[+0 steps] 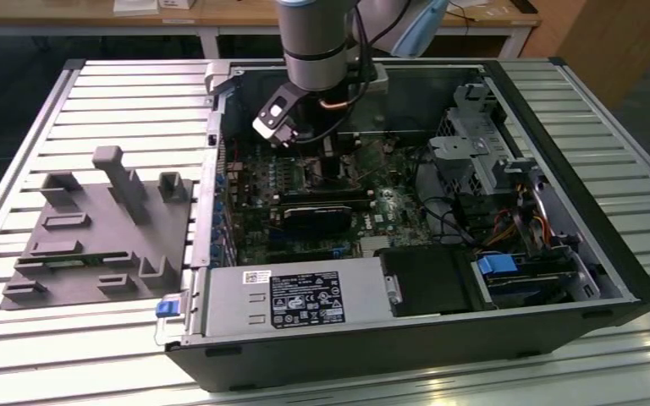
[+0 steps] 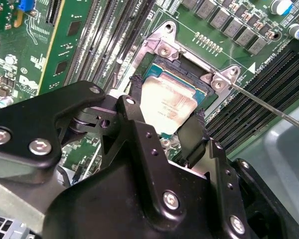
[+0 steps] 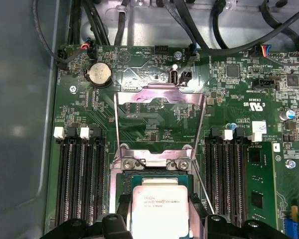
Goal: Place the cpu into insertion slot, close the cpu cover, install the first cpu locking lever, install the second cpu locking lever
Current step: 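Place the cpu into insertion slot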
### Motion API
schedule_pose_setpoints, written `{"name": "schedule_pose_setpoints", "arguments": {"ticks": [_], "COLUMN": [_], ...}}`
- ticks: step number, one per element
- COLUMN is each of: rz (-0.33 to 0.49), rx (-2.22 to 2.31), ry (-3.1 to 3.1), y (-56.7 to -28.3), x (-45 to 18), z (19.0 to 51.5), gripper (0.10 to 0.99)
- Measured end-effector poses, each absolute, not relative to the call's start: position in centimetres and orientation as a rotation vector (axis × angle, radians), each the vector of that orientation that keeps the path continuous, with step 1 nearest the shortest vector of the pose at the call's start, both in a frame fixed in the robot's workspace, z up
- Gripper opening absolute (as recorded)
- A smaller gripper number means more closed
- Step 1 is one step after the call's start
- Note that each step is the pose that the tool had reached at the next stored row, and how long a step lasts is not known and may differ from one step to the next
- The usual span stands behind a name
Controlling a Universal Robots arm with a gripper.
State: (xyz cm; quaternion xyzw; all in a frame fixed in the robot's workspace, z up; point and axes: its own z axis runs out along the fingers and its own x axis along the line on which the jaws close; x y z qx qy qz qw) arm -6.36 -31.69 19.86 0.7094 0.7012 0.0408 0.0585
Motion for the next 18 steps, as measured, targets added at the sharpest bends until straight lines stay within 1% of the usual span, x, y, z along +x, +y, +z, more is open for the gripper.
{"name": "schedule_pose_setpoints", "arguments": {"ticks": [18], "rz": [0.122], "rx": [2.163], "ry": [2.11], "y": [-31.33], "x": [-6.37], "z": [19.39], "gripper": [0.537]}}
